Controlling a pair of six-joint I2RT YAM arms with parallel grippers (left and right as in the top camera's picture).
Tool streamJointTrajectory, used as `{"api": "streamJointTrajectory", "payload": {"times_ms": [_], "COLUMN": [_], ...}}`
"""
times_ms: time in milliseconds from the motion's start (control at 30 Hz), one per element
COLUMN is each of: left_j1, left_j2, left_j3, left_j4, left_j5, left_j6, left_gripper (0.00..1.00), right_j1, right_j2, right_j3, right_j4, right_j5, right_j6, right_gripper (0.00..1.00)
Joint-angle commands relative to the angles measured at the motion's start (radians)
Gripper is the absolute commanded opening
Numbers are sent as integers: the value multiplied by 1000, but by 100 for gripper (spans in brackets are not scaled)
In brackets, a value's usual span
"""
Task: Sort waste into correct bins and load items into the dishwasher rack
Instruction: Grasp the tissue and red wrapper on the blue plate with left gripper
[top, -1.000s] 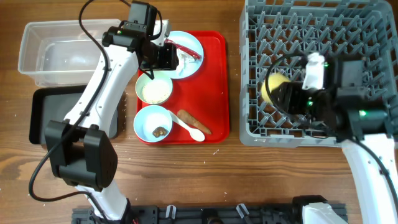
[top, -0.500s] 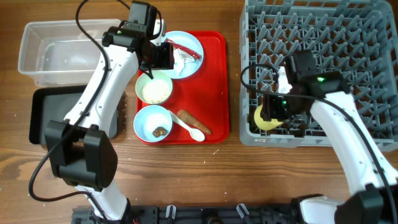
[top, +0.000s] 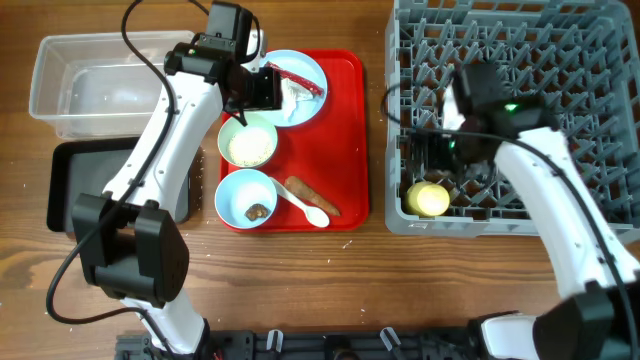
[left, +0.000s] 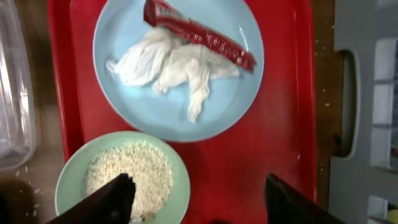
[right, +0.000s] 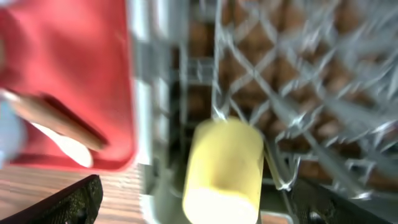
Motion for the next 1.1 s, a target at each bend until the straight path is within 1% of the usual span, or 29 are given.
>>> {"api": "streamJointTrajectory", "payload": {"times_ms": [0, 67, 133, 233, 333, 433, 633, 733, 800, 833, 900, 933, 967, 1067], "left_j1": [-18, -37, -55, -76, -76, -76, -76, -76, -76, -76, -78, -78, -78, -78], "left_j2": [-33, -16, 16, 99, 184, 262, 349, 384, 402, 411, 420, 422, 422, 405], "left_j3": [-1, -1, -1, -1, -1, -1, -1, -1, -1, -1, -1, -1, -1, -1], "left_j4": [100, 184, 246, 340, 422, 471, 505, 509, 503, 497, 492, 473, 469, 470], "left_j5": [-32, -101, -131, -246, -246, -253, -253, -253, -252, -252, -252, -253, -252, -252], "left_j6": [2, 1, -7, -144, -224, -269, -268, -268, -260, -261, -261, -261, -261, -261], "left_gripper": [78, 83, 84, 85, 87, 89, 89, 87, 78, 62, 45, 15, 4, 4], "right_j1": [-31, -55, -61, -61, -61, -61, -61, -61, -61, -61, -61, -61, -61, -61], "right_j2": [-82, -109, -113, -113, -113, -113, -113, -113, -113, -113, -113, -113, -113, -113], "right_j3": [148, 170, 170, 169, 169, 169, 169, 169, 169, 169, 169, 169, 169, 169], "right_j4": [3, 30, 29, 21, 21, 22, 31, 38, 40, 40, 40, 41, 42, 43], "right_j5": [26, 36, 36, 35, 35, 35, 36, 36, 36, 36, 36, 36, 35, 35], "right_j6": [5, 6, 9, 17, 17, 15, 5, 5, 3, -1, -3, -7, -11, -14], "right_gripper": [100, 100, 100, 100, 100, 100, 100, 100, 99, 100, 99, 99, 99, 99]}}
